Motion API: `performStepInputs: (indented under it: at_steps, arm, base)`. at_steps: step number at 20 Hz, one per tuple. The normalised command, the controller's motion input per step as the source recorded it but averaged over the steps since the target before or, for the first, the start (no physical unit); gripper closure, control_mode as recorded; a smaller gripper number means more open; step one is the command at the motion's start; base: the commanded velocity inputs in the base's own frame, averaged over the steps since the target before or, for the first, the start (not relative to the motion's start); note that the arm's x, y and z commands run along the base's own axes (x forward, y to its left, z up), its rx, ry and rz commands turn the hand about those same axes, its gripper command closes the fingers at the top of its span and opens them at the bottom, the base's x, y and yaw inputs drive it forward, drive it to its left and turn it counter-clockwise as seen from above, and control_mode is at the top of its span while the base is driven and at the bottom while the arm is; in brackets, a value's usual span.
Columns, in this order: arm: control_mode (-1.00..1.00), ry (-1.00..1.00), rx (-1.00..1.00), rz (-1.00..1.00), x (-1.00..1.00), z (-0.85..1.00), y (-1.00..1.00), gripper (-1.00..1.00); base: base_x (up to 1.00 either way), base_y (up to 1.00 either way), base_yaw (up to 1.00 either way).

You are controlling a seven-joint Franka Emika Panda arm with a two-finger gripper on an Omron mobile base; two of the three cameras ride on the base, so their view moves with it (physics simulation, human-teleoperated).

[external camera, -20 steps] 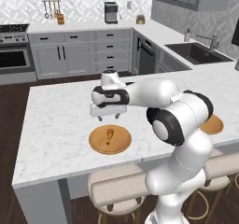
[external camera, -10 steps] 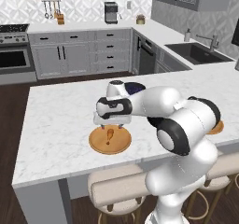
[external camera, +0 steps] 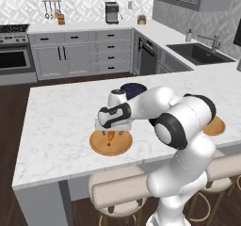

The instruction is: Pick the chicken drumstick and corn from their plates and place them in the bowl. Then put the bowl in the fridge.

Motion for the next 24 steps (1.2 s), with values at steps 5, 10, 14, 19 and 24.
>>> performStepInputs:
  at_steps: [5,10,14,19,24]
  arm:
    - [-1.00,0.00,0.00,-0.03,0.05,-0.33,0.00,-1.00]
    - [-1.00,0.00,0.00,-0.02,0.00,-0.27,0.00,-1.00]
    - [-1.00,0.00,0.00,-0.02,0.00,-0.16,0.09,1.00]
    - [-1.00,0.00,0.00,-0.01,0.00,-0.07,0.05,1.00]
    - [-1.00,0.04,-0.04,-0.01,0.00,0.01,0.03,1.00]
  base:
    - [0.00,0.00,0.00]
    - [0.00,0.00,0.00]
    - [0.00,0.00,0.00]
    - [0.00,0.00,0.00]
    - [0.00,0.00,0.00]
